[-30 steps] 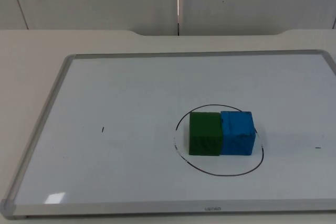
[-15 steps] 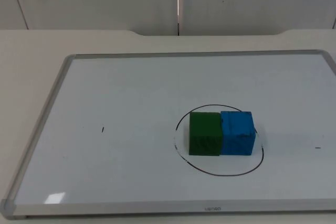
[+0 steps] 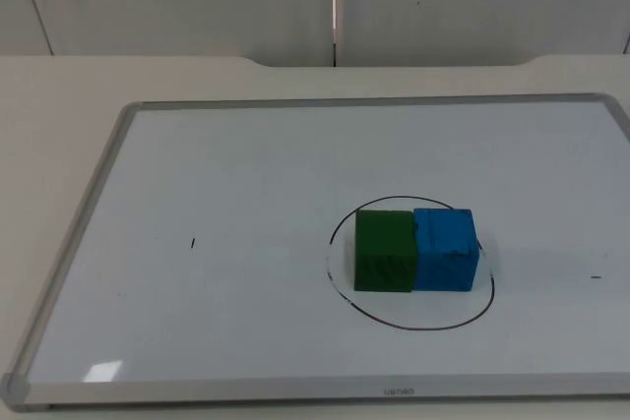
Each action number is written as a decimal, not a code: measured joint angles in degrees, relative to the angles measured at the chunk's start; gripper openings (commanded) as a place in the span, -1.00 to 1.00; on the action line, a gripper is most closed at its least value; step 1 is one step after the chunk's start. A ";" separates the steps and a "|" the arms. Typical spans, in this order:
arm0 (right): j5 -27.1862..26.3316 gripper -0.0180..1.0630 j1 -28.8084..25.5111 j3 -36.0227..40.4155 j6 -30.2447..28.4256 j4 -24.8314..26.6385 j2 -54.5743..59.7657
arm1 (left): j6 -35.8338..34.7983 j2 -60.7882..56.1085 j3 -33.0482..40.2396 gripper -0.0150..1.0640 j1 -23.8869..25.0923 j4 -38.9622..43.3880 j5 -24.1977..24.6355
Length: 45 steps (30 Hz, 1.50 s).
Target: Push the two cubes into the marked area.
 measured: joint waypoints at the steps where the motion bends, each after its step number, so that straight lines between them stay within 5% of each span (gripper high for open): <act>1: 0.00 -0.97 0.00 0.00 0.38 0.00 0.00 | 0.00 0.00 0.00 -0.98 0.00 0.00 0.00; 9: 0.00 -0.77 0.00 0.00 0.38 0.00 0.00 | 0.00 0.00 0.00 -0.98 0.00 0.00 0.00; 12: 0.00 -0.35 0.00 0.00 0.38 0.00 0.00 | 0.00 0.00 0.00 -0.98 0.00 0.00 0.00; 16: 0.00 0.47 0.00 0.00 0.38 0.00 0.00 | 0.00 0.00 0.00 -0.98 0.00 0.00 0.00; 21: 0.00 0.93 0.00 0.00 0.38 0.00 0.00 | 0.00 0.00 0.00 -0.98 0.00 0.00 0.00; 37: 0.00 0.98 0.00 0.00 0.38 0.00 0.00 | 0.00 0.00 0.00 -0.93 0.00 0.00 0.00; 45: 0.00 0.98 0.00 0.00 0.38 0.00 0.00 | 0.00 0.00 0.00 0.00 0.00 0.00 0.00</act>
